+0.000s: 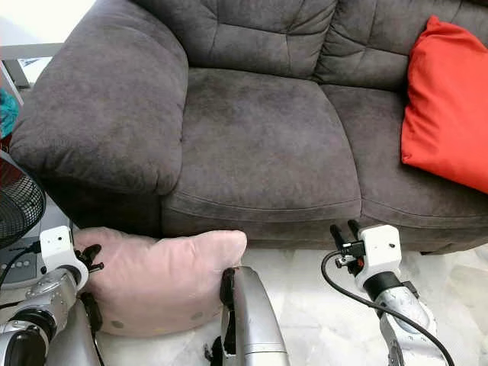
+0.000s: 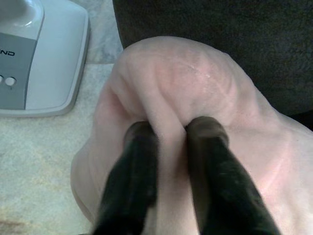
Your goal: Move the pillow to the sofa from floor
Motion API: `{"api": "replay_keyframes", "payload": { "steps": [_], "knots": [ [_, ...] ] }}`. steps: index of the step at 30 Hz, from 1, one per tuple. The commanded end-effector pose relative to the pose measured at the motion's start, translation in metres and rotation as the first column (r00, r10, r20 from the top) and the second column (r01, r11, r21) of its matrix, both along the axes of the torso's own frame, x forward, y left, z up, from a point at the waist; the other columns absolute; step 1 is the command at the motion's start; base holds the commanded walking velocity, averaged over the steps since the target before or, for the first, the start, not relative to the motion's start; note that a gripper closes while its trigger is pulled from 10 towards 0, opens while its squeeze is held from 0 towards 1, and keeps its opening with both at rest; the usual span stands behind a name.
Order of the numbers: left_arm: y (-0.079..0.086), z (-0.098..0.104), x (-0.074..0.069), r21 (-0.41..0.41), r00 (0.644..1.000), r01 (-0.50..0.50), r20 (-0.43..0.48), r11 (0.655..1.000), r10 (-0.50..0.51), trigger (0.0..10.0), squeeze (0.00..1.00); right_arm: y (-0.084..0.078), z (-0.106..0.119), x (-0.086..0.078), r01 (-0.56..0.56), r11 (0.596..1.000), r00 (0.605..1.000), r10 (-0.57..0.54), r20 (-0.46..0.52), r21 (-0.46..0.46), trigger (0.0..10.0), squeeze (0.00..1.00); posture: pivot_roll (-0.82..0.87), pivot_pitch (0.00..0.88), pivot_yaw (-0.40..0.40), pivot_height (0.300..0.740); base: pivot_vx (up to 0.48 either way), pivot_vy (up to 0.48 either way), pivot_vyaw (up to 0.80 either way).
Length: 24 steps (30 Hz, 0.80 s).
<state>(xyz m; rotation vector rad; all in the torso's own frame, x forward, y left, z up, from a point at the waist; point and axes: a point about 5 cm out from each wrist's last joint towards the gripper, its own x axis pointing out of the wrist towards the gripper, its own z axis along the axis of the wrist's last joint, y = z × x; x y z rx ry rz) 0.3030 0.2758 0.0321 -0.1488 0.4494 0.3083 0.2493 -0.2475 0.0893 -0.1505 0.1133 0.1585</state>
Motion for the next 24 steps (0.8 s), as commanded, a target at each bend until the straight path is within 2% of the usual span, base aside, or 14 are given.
{"api": "replay_keyframes", "payload": {
  "steps": [1,24],
  "knots": [
    [-0.0003,-0.0096,-0.0076,-0.023,0.999,-0.009,-0.046,1.000,0.008,0.0,0.00,-0.0075,0.0022,-0.0001,0.016,1.000,1.000,-0.016,-0.002,-0.020,10.0,0.00,-0.10,0.124,-0.262,0.469,0.000,0.000,0.00],
    [0.0035,-0.0077,-0.0082,-0.011,0.999,-0.012,-0.031,1.000,0.012,0.0,0.00,-0.0013,-0.0028,0.0030,0.023,1.000,1.000,-0.023,0.001,0.005,10.0,0.00,-0.08,0.123,-0.240,0.469,0.000,0.000,0.00]
  ]
}}
